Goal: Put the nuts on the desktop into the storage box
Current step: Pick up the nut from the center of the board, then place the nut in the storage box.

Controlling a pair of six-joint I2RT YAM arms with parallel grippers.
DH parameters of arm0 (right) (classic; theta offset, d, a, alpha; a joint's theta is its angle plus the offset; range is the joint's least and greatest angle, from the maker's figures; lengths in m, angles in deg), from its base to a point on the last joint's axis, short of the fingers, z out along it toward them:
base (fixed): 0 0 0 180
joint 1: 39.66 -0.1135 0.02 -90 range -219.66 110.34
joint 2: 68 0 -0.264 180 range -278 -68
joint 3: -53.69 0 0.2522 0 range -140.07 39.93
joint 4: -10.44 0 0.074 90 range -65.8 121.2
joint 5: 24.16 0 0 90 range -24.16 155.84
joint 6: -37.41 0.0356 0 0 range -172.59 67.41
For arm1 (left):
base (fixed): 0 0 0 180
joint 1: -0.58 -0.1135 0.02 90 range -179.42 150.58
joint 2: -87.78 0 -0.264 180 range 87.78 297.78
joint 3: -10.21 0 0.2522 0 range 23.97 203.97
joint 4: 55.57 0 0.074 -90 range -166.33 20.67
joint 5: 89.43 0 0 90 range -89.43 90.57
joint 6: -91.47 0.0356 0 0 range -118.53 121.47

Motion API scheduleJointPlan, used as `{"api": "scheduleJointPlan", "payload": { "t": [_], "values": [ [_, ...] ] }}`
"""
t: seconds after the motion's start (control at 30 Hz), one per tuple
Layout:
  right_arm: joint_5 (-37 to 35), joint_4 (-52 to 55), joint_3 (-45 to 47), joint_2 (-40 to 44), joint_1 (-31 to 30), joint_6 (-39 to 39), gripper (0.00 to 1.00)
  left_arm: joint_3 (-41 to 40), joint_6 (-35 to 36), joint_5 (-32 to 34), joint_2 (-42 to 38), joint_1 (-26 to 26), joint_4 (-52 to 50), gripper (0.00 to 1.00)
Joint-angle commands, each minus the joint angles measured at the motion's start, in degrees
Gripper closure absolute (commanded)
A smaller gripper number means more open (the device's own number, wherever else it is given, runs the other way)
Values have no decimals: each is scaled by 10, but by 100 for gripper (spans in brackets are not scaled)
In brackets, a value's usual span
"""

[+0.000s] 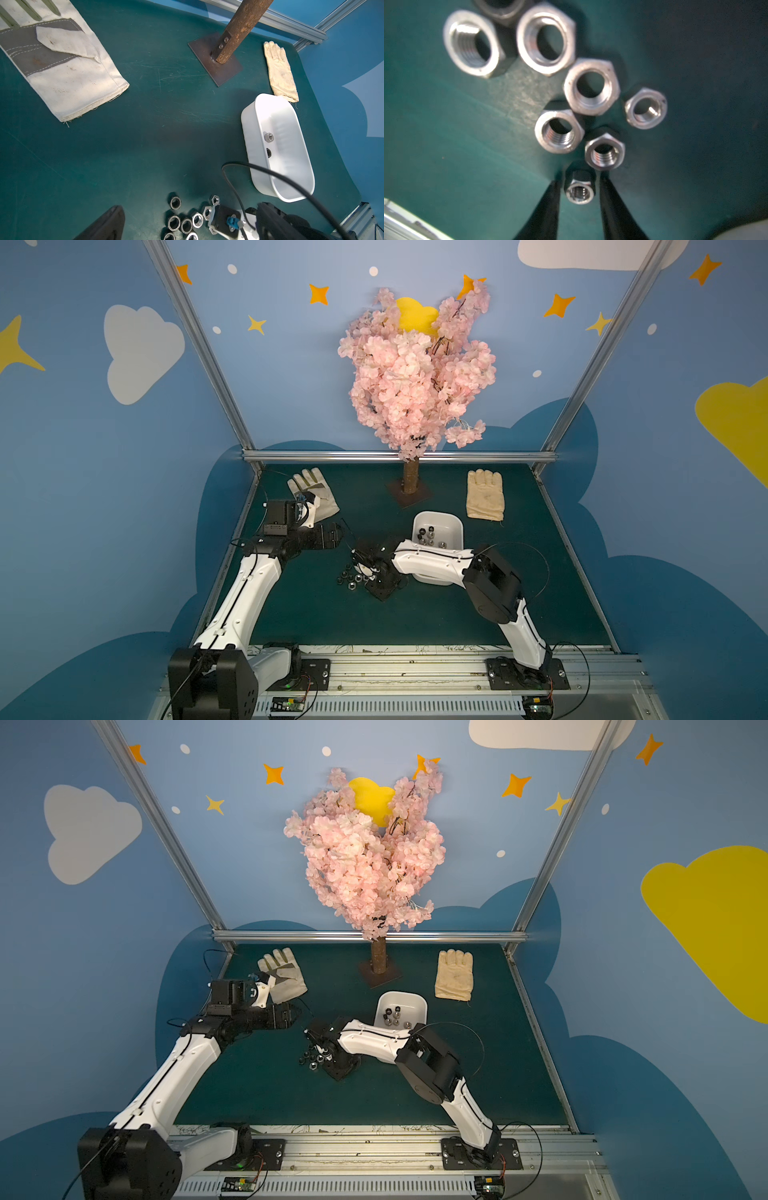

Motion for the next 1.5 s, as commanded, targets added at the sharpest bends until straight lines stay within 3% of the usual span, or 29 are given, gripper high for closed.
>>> {"api": "scheduleJointPlan", "payload": {
  "t": [0.0, 0.23, 0.57, 0.87, 1.47],
  "values": [
    [-7, 0, -8, -3, -1, -2, 80, 2, 2, -3, -3, -2, -1, 0],
    [-22, -23, 22, 74, 39, 11, 84, 2, 2, -2, -4, -2, -1, 0],
    [13, -47, 71, 200, 173, 4, 82, 3, 1, -5, -2, -2, 0, 0],
    [-14, -25, 105, 160, 264, 19, 82, 2, 1, -1, -2, -2, 0, 0],
    [-25, -39, 98, 93, 278, 19, 76, 2, 1, -1, -1, -3, -1, 0]
  ]
}}
